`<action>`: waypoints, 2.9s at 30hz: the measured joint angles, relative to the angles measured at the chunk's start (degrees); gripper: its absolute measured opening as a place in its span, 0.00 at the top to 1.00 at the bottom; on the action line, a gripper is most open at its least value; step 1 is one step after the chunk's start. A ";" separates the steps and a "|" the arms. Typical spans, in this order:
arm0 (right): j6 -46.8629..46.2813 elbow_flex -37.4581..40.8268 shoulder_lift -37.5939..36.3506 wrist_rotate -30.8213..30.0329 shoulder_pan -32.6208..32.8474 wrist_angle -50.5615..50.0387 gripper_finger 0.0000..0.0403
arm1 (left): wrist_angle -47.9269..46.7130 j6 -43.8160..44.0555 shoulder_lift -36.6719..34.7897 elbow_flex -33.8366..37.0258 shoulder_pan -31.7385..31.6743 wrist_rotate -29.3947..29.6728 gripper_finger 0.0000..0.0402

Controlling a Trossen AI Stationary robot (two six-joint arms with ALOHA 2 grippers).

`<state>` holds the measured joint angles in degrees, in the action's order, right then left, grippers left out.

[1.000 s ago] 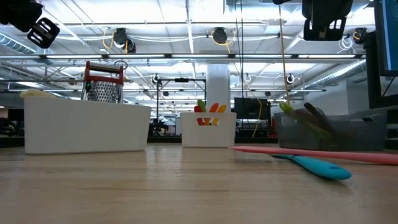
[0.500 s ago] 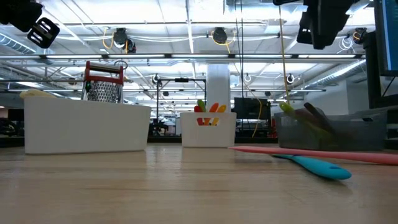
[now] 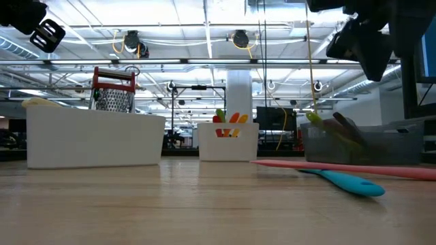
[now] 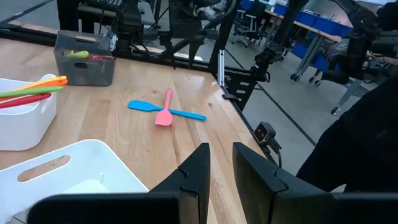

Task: Pick & Place Kitchen Items
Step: Put the pink spatula into the top white bin

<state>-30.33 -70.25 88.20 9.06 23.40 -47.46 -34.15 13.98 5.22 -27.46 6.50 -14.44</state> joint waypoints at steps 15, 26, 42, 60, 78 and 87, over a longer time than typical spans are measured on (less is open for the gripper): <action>1.22 10.97 0.04 -0.27 -0.46 10.23 0.54 | 0.05 0.24 0.00 0.00 0.01 0.69 0.83; 1.54 17.14 0.04 -3.00 -0.52 20.70 0.55 | 0.11 0.58 0.00 0.00 0.00 2.52 0.83; 4.99 20.60 6.89 -4.10 -0.72 27.54 0.55 | 0.13 1.54 0.01 0.00 0.01 2.54 0.83; 1.15 20.70 12.24 -9.22 -0.72 21.79 0.88 | 0.08 3.06 0.02 0.00 0.00 2.56 0.83; -7.71 20.50 2.26 -1.32 -1.40 18.29 0.94 | -0.28 1.91 0.02 0.00 0.00 2.54 0.83; -14.66 20.34 -7.23 0.59 -2.05 22.08 0.94 | -0.27 1.13 0.02 0.00 0.00 2.54 0.83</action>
<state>-44.99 -49.91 80.97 9.65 21.34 -25.38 -34.43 15.10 5.23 -27.46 6.50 -11.90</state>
